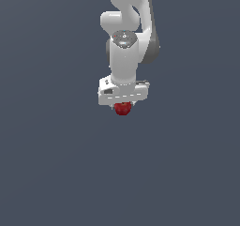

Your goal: Pick up the object and move it to a goal position.

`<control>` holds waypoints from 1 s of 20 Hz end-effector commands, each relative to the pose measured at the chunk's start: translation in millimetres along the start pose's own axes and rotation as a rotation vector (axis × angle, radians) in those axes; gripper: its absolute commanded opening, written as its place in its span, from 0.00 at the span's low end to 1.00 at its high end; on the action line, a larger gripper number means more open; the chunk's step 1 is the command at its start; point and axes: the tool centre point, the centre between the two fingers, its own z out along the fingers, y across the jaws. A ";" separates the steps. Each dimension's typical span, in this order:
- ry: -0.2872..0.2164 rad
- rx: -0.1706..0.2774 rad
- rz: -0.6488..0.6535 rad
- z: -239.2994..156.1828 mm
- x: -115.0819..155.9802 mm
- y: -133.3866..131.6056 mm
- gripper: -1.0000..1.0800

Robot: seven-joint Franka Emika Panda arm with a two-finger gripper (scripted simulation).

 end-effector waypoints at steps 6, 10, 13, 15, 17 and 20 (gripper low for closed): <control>0.002 0.000 -0.001 -68.3 25.0 45.2 0.00; 0.002 0.000 -0.001 -98.5 36.7 65.6 0.00; 0.002 -0.001 0.000 -118.6 44.7 79.3 0.00; 0.002 -0.001 0.000 -131.0 49.8 87.8 0.00; 0.002 -0.001 0.000 -142.5 54.6 95.8 0.00; 0.002 -0.002 0.000 -158.7 61.4 106.8 0.00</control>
